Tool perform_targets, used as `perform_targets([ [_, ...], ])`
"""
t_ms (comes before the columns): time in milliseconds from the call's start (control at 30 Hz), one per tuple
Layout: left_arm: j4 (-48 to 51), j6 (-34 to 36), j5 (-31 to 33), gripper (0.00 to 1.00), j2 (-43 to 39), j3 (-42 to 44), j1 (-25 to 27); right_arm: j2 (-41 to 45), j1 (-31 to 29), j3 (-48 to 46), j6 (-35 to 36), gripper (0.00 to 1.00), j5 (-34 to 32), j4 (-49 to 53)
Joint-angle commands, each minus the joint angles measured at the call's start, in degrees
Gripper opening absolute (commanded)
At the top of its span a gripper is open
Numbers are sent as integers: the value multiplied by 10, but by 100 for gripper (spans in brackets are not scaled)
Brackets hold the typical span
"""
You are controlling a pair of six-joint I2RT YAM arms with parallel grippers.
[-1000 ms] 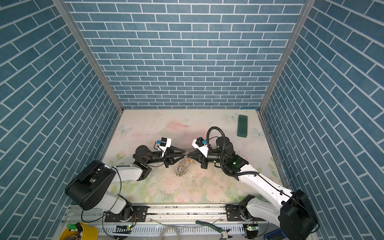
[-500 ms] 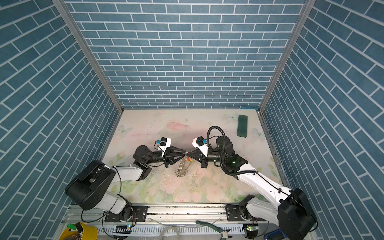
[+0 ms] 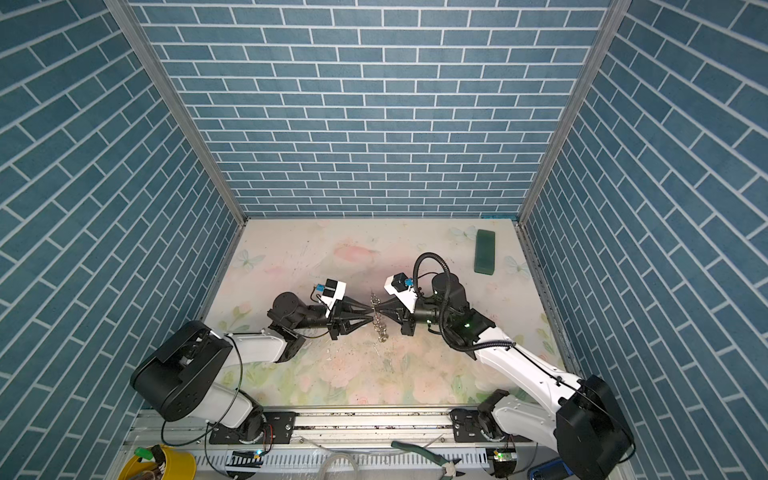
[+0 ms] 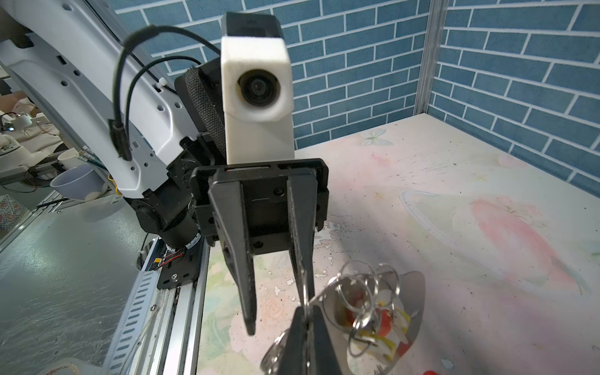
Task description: Put the keys on the keyring
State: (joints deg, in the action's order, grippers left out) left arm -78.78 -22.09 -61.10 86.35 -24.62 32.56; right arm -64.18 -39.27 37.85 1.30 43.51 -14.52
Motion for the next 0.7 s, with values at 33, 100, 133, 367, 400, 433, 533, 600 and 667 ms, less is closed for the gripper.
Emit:
perform_targets([
  [33,-17,6,12,29,-12,-4,1,-7,-2,-6,-6,0,39,-27],
  [100,-16,1,19,28,-13,-3,-3,-11,-2,-6,-5,0,46,-26],
  [133,-17,-1,21,28,-13,-5,-5,-13,-2,-6,-5,0,48,-26],
  [367,-17,-6,5,22,-9,-8,-7,-21,-2,-2,-10,0,59,-33],
  [400,-17,-7,2,20,-9,-8,-7,-20,-2,-3,-11,0,57,-34],
  [433,-17,-7,0,20,-9,-8,-7,-19,-2,-4,-10,0,56,-37],
  [533,-17,-11,-8,15,-5,-11,-7,-18,-2,-6,-12,0,54,-44],
  [600,-17,-14,-10,12,-2,-13,-7,-20,-2,-6,-12,0,52,-44],
  [667,-17,-15,-11,8,-2,-16,-7,-22,-2,-6,-12,0,52,-44],
])
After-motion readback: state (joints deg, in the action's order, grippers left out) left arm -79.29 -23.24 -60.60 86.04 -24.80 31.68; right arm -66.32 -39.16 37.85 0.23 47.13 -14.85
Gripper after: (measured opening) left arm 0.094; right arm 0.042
